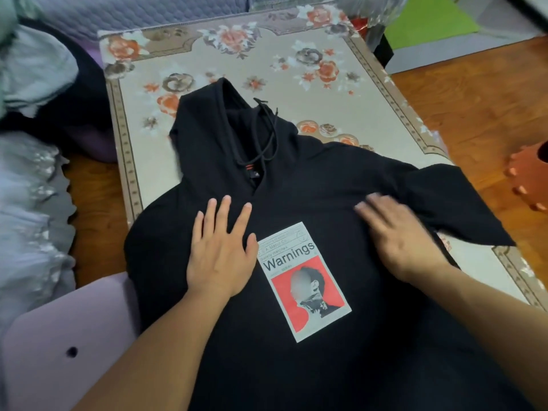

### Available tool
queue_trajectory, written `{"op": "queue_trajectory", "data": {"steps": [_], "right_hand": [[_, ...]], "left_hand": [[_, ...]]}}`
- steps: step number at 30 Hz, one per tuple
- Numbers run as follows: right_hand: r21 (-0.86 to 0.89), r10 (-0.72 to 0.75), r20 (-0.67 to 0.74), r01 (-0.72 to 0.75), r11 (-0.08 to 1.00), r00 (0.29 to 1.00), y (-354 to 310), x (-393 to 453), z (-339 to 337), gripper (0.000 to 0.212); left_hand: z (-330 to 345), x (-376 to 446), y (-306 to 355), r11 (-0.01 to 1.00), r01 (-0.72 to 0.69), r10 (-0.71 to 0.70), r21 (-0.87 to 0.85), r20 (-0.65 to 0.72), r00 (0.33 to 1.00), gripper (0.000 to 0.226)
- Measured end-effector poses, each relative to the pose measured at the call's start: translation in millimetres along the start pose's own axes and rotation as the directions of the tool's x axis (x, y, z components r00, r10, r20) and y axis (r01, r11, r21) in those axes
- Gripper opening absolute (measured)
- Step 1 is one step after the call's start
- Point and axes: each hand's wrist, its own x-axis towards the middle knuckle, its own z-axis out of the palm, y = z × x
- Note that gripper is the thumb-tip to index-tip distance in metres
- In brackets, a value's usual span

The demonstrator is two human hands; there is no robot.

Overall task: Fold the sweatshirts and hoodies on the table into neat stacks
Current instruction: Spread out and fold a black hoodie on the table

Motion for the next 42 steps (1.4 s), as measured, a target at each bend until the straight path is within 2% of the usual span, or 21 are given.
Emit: {"op": "queue_trajectory", "data": {"steps": [1,2,4,5,6,8,9,11,12,16,20,22,24,27,29,33,34,36,37,39,42], "right_hand": [[-0.021,0.258,0.038,-0.257,0.966,0.965,15.6,-3.8,-0.7,0.057],[-0.052,0.525,0.132,-0.523,0.851,0.841,27.1,-7.2,-6.8,0.058],[-0.067,0.767,0.257,-0.780,0.622,0.588,31.4,-12.6,-24.8,0.052],[-0.043,0.781,0.201,-0.792,0.609,0.591,30.3,-19.8,-30.4,0.052],[0.033,0.759,0.108,-0.765,0.643,0.643,22.9,-28.1,-37.2,0.053],[0.120,0.683,0.043,-0.682,0.721,0.730,5.8,-51.8,-35.4,0.056],[0.165,0.705,0.106,-0.711,0.683,0.701,-3.9,-62.1,-35.6,0.057],[0.172,0.772,0.345,-0.845,0.507,0.534,-15.8,-81.1,-31.3,0.062],[0.146,0.797,0.380,-0.881,0.449,0.469,-18.9,-86.8,-29.2,0.065],[0.229,0.856,0.369,-0.928,0.293,0.362,-7.4,-78.7,-37.0,0.058],[0.423,0.825,0.385,-0.873,0.242,0.415,7.2,-49.0,-33.4,0.060],[0.510,0.850,0.406,-0.855,0.094,0.335,12.2,-34.2,-26.7,0.064],[0.528,0.871,0.428,-0.849,-0.024,0.241,18.7,-25.7,-18.3,0.057],[0.474,0.892,0.373,-0.879,0.051,0.253,25.3,-22.1,-17.3,0.038],[0.419,0.914,0.323,-0.903,0.095,0.246,39.7,-28.4,-19.1,0.035],[0.395,0.935,0.326,-0.918,0.000,0.140,82.0,-39.4,-34.5,0.044],[0.421,0.923,0.355,-0.907,-0.019,0.146,89.7,-40.2,-35.3,0.048],[0.446,0.876,0.413,-0.894,0.045,0.250,90.8,-42.6,-37.7,0.054],[0.422,0.845,0.426,-0.897,0.131,0.323,88.3,-48.1,-36.6,0.054],[0.314,0.810,0.423,-0.904,0.291,0.407,89.1,-71.0,-29.1,0.053],[0.181,0.833,0.371,-0.912,0.369,0.411,71.0,-96.4,-39.5,0.040]], "left_hand": [[1.1,0.6,-0.2,1.000,-0.006,0.006,0.001,-0.001,1.000,0.064],[2.5,0.1,-0.8,1.000,-0.011,0.011,0.004,-0.003,1.000,0.064],[3.5,-1.6,-2.4,1.000,-0.010,0.010,0.011,0.003,1.000,0.064],[2.6,-1.5,-2.4,1.000,-0.011,0.011,0.014,0.011,1.000,0.065],[0.4,0.0,-2.2,1.000,-0.015,0.015,0.016,0.029,0.999,0.065],[-6.2,3.8,-2.9,1.000,-0.030,0.029,0.004,0.121,0.992,0.066],[-10.4,3.9,-3.7,0.999,-0.039,0.041,-0.016,0.174,0.984,0.066],[-20.8,-5.2,-8.2,0.996,-0.009,0.033,-0.092,0.261,0.965,0.065],[-25.4,-15.6,-12.0,0.992,0.028,0.009,-0.123,0.290,0.957,0.065],[-30.1,-62.8,-30.5,0.996,0.065,-0.043,-0.058,0.322,0.946,0.063],[-26.0,-60.0,-31.4,0.996,0.063,-0.043,-0.056,0.304,0.952,0.062],[-21.9,-56.0,-27.0,0.995,0.079,-0.059,-0.061,0.285,0.957,0.062],[-18.7,-54.9,-21.7,0.995,0.085,-0.071,-0.043,0.264,0.962,0.061],[-19.8,-49.7,-16.2,0.994,0.101,-0.090,-0.031,0.251,0.964,0.061],[-22.3,-40.0,-11.4,0.991,0.117,-0.097,-0.068,0.246,0.965,0.060],[-20.1,-6.7,10.5,0.994,0.014,0.016,-0.111,0.266,0.964,0.059],[-18.4,1.6,15.8,0.993,0.005,0.029,-0.117,0.285,0.958,0.059],[-16.1,15.5,21.8,0.991,0.026,0.016,-0.127,0.320,0.947,0.059],[-15.0,19.9,22.4,0.991,0.040,0.005,-0.128,0.330,0.944,0.060],[-17.0,25.5,22.6,0.991,0.041,0.004,-0.126,0.334,0.943,0.061],[-35.0,41.6,21.3,0.972,0.113,-0.076,-0.207,0.176,0.981,0.049]]}}
